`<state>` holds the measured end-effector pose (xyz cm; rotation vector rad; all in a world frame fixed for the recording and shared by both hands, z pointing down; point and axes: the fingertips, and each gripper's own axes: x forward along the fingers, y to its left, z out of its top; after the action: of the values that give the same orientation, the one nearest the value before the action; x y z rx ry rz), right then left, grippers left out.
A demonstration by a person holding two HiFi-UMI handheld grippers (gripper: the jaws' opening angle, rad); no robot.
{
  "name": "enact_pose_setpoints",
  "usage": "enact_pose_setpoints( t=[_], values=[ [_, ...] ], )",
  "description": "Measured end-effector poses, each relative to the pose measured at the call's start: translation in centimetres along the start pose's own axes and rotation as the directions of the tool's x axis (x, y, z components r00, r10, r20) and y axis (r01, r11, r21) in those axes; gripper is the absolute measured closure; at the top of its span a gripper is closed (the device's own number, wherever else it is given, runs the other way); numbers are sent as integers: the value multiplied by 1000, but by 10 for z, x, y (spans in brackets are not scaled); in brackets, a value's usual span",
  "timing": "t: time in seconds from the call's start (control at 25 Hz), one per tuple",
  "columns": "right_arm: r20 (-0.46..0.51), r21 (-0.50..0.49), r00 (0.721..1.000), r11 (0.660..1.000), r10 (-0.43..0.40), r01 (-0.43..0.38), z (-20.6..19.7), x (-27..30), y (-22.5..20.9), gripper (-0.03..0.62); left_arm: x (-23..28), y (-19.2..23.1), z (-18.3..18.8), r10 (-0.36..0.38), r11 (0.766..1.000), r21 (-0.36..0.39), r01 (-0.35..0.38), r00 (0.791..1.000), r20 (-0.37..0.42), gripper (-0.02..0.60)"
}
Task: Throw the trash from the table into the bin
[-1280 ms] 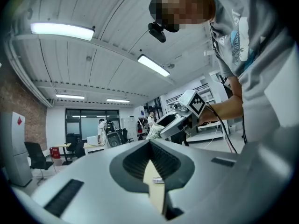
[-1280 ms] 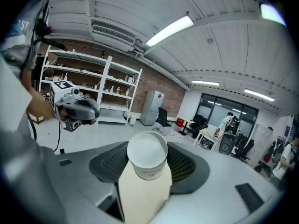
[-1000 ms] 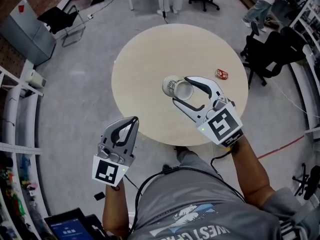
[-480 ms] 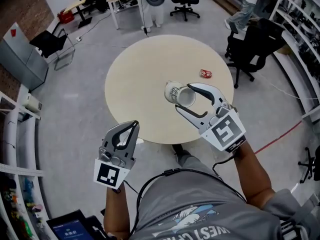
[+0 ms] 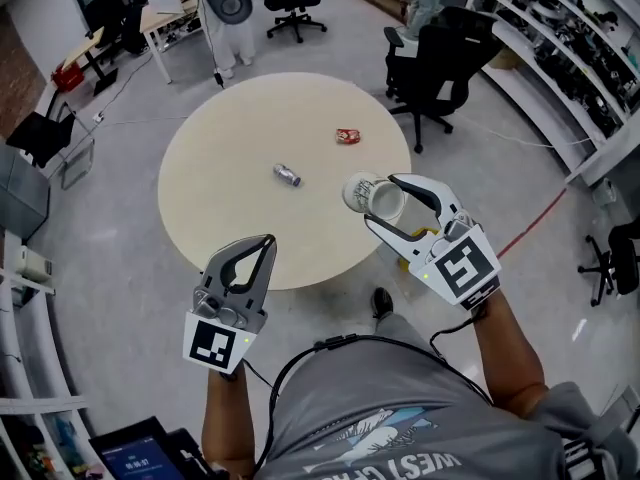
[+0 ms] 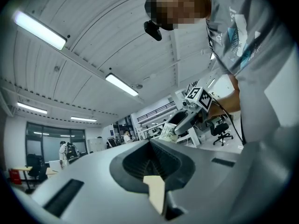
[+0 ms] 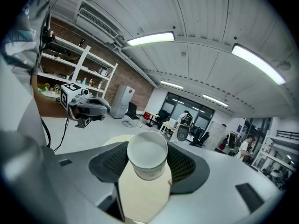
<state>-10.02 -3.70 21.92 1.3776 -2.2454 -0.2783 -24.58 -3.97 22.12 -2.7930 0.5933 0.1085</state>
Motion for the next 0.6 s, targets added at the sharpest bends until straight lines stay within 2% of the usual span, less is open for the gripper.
enact_pose_setpoints(
  t=[0.12, 0.24, 0.4, 0.6],
  values=[
    [-36, 29, 998, 998, -50, 51, -14, -24, -11, 326, 20, -15, 5, -58, 998, -17, 58, 998, 16, 538],
    [-74, 63, 993, 993, -97, 101, -43, -43, -40, 326, 64, -32, -3, -129, 991, -34, 129, 991, 22, 538],
    [-124, 105, 981, 981, -148, 161, -100, -69, -80, 326, 132, -63, -25, -217, 975, -39, 218, 976, 24, 538],
    [-176, 157, 964, 961, -198, 227, -127, -110, -97, 326, 170, -96, -16, -304, 950, -59, 306, 952, 36, 538]
  ],
)
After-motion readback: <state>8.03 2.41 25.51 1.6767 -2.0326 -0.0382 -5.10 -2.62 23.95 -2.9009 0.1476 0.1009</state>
